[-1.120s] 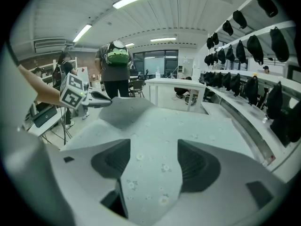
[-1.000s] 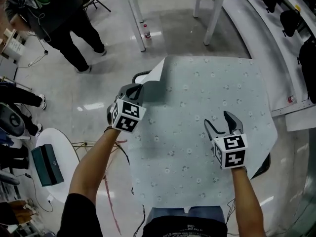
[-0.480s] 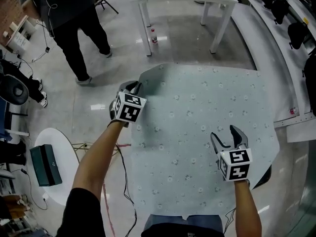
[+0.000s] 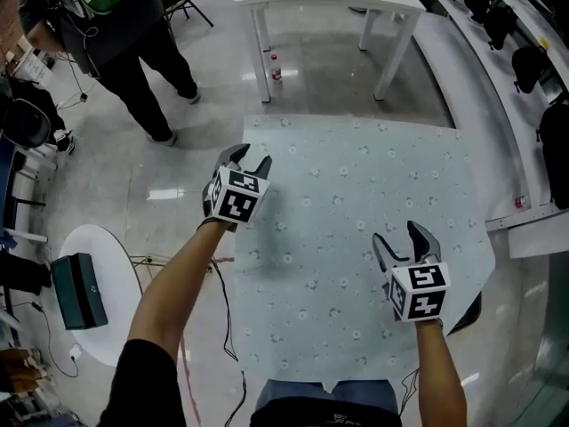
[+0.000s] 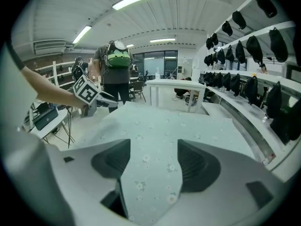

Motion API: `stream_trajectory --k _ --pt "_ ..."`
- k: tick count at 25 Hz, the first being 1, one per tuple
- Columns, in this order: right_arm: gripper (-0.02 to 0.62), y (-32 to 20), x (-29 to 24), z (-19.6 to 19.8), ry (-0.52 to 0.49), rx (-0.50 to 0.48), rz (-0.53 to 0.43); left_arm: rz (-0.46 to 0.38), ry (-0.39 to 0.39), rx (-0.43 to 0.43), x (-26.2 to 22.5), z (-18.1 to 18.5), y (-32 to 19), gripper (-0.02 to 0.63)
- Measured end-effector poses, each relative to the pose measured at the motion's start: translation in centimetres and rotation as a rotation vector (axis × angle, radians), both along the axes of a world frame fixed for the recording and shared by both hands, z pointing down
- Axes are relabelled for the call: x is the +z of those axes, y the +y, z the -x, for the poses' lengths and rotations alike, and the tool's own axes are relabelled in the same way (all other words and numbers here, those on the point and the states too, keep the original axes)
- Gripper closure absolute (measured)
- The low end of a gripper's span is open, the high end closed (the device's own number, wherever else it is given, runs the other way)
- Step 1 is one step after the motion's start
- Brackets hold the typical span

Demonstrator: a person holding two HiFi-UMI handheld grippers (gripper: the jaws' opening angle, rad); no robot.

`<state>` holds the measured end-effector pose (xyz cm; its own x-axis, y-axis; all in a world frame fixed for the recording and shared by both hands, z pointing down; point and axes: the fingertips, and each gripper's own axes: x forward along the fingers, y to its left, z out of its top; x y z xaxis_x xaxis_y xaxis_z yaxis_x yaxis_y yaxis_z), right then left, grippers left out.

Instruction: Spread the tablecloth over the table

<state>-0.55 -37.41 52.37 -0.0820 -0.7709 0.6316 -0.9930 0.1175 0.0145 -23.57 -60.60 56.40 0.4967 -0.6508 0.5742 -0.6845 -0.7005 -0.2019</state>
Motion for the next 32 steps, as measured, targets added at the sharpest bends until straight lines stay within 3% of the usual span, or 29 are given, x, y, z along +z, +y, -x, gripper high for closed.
stream_trajectory --k 12,24,32 --pt "0.28 2.5 -4.5 -0.4 -0.057 -0.051 -0.062 -0.031 0.138 0.002 -8.3 -3.9 11.0 0.396" --pt "0.281 9.0 -6.7 -5.1 -0.16 -0.219 -0.127 -0.083 0.163 -0.156 -12.5 -9.0 24.7 0.396" --pt "0.281 14.8 -6.5 -9.1 -0.211 -0.265 -0.147 -0.076 0.153 -0.148 -12.0 -15.9 34.3 0.396"
